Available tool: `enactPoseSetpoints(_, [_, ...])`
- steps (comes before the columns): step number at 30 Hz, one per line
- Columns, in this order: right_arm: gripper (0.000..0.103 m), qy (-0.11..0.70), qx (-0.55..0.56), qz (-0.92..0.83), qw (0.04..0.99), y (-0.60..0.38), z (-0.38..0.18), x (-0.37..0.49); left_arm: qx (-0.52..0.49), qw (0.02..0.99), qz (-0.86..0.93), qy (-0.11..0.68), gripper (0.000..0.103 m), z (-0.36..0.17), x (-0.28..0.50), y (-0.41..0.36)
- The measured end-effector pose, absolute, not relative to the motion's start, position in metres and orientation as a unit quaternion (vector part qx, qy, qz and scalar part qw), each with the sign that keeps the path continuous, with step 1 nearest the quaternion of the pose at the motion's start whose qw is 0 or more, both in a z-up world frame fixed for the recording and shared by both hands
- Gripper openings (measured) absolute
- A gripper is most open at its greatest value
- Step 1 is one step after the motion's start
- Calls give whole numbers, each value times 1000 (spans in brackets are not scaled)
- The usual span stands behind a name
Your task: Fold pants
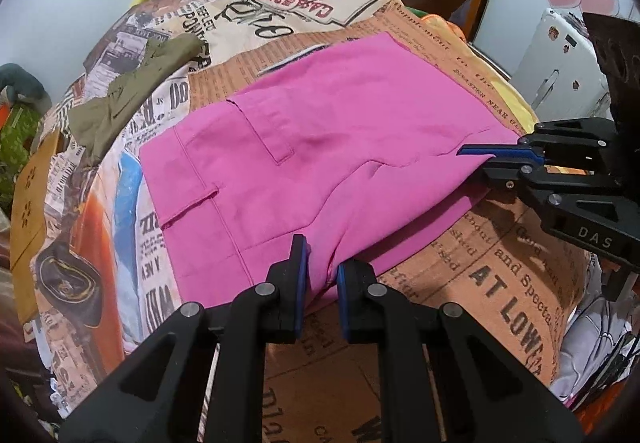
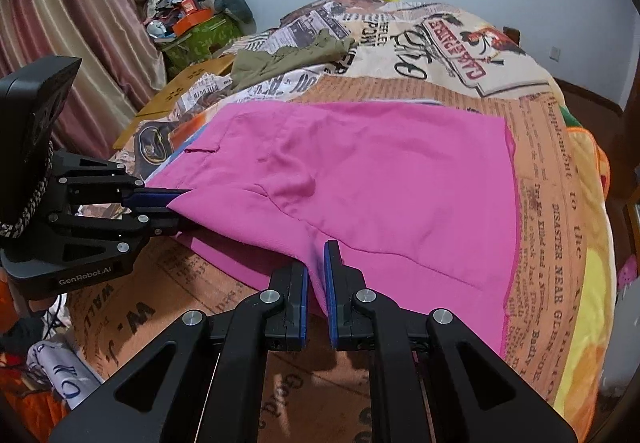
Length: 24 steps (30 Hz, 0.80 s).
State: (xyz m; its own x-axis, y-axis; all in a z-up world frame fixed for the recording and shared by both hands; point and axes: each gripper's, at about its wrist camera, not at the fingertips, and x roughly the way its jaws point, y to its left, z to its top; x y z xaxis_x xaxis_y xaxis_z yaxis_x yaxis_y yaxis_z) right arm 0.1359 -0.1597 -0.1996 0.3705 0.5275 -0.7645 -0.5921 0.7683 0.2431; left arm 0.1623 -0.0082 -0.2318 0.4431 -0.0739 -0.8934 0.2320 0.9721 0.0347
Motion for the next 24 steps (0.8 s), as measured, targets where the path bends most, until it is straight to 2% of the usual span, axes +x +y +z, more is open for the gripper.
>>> enactPoseSetpoints(4, [8, 466, -52, 332, 819, -155, -209, 136, 78, 844, -89, 524, 16, -235, 161, -10])
enactPoseSetpoints(7, [17, 477, -50, 327, 814, -159, -212, 134, 68, 843, -95, 526, 24, -233, 157, -7])
enactPoseSetpoints(9, [30, 483, -42, 321, 813, -165, -211, 134, 60, 842, -101, 527, 37, -230, 154, -3])
enactPoseSetpoints(11, [37, 484, -34, 314, 816, -171, -207, 133, 50, 844, -105, 524, 38, -225, 148, 3])
enactPoseSetpoints(13, [37, 477, -31, 305, 824, -177, -201, 131, 45, 846, -102, 521, 38, -219, 143, 10])
enactPoseSetpoints(16, [38, 475, -21, 307, 824, -184, -193, 130, 39, 855, -77, 511, 50, -209, 137, 26])
enactPoseSetpoints(19, [47, 460, -13, 304, 834, -189, -185, 128, 21, 861, -51, 505, 52, -203, 137, 48])
enactPoseSetpoints(24, [48, 438, -6, 283, 853, -195, -181, 131, -46, 857, -24, 512, 52, -206, 140, 84])
